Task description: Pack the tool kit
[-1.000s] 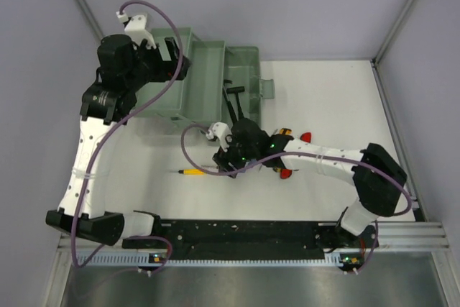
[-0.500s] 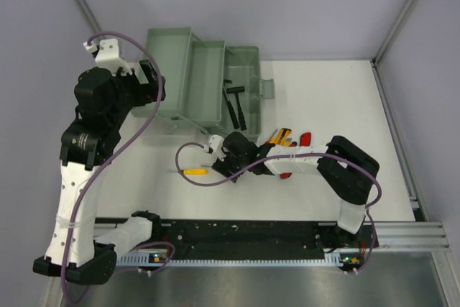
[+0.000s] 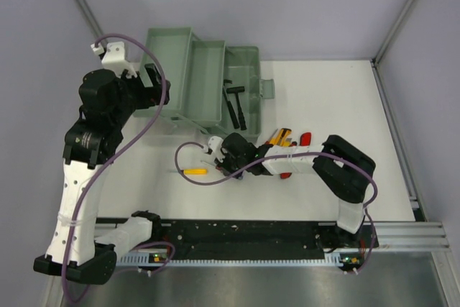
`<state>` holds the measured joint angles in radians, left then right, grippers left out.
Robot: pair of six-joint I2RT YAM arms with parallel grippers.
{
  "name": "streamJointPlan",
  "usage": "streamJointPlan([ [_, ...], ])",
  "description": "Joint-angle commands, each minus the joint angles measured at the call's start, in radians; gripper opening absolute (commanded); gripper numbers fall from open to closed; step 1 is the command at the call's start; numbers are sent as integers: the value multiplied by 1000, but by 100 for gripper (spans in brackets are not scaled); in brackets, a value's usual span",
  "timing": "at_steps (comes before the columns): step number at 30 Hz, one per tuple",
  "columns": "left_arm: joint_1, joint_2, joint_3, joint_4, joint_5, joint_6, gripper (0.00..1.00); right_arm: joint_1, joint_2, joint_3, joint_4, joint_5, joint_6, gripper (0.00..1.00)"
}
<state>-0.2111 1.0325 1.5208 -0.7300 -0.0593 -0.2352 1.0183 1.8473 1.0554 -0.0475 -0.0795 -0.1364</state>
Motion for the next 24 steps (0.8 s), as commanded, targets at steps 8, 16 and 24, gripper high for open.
streamJointPlan([
  [8, 3, -3, 9, 18, 55, -4, 98, 5, -153, -17, -11, 38, 11, 0],
  [16, 3, 0, 30, 43, 53, -26, 98, -15, -353, 101, -5, -8, 66, 0],
  [24, 3, 31, 1, 277, 336, -137, 98, -216, -373, 238, 165, -262, 388, 0],
])
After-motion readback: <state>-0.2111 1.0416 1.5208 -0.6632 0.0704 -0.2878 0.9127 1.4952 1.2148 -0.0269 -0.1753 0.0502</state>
